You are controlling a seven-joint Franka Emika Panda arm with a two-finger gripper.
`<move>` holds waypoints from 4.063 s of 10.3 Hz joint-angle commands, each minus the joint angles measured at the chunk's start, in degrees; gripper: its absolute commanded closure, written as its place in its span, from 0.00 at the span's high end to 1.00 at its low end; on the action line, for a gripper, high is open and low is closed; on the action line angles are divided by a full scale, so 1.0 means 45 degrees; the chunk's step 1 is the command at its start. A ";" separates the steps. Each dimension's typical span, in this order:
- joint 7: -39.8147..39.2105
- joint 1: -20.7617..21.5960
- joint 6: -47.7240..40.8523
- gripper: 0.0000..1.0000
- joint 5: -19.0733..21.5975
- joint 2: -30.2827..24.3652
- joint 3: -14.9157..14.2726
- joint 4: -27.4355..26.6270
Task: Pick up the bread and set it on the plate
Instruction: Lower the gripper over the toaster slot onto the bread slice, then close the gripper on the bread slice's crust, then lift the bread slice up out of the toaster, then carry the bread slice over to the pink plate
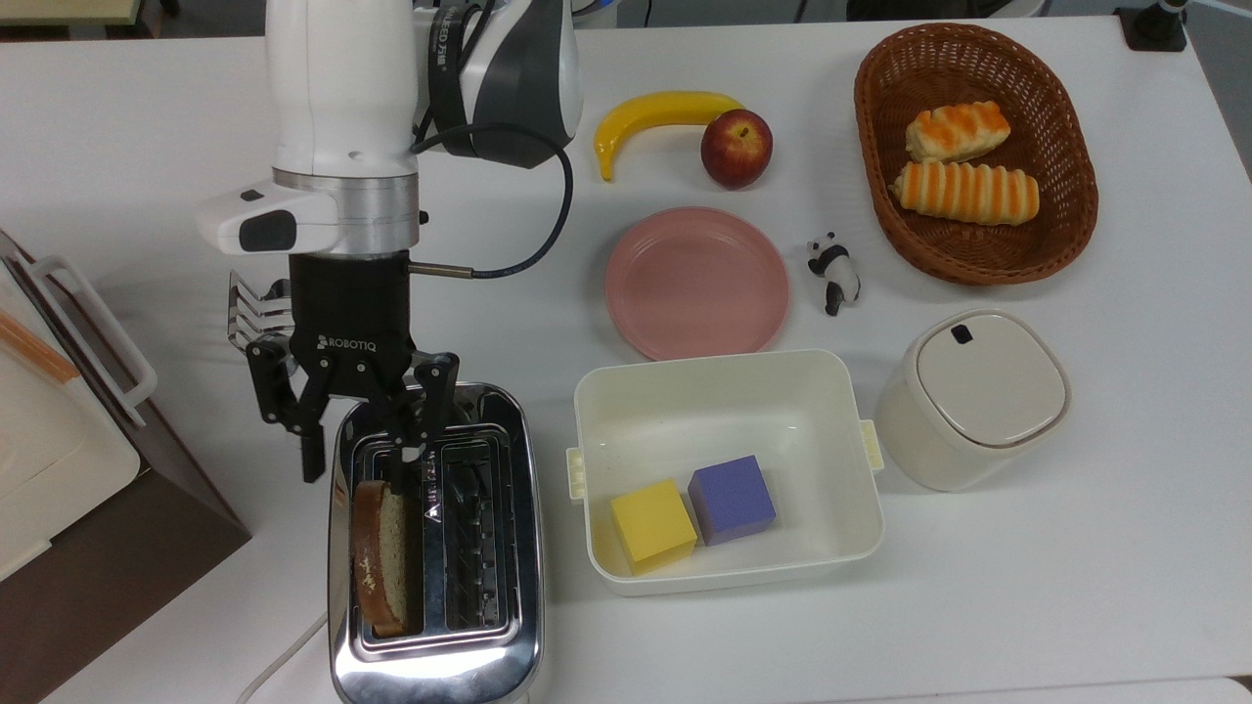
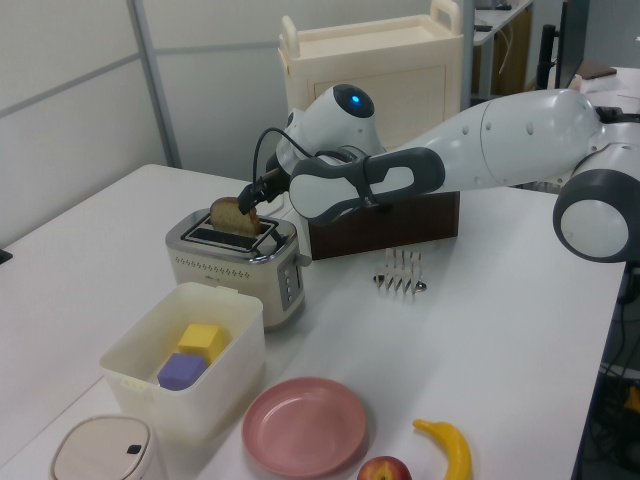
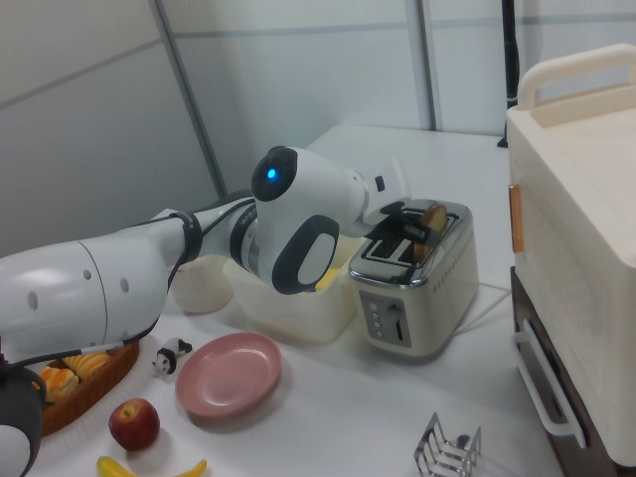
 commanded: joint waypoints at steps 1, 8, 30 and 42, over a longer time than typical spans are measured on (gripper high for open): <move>-0.0507 0.0187 0.0581 0.44 0.0025 0.0180 0.0045 -0.0118; -0.0684 0.0149 0.0855 0.06 0.0123 0.0181 0.0182 -0.0137; -0.2734 -0.0086 -1.2400 0.00 0.1513 -0.4526 -0.0073 0.0117; -0.2189 0.2745 -1.3226 0.00 -0.0405 -0.3374 -0.0052 -0.1465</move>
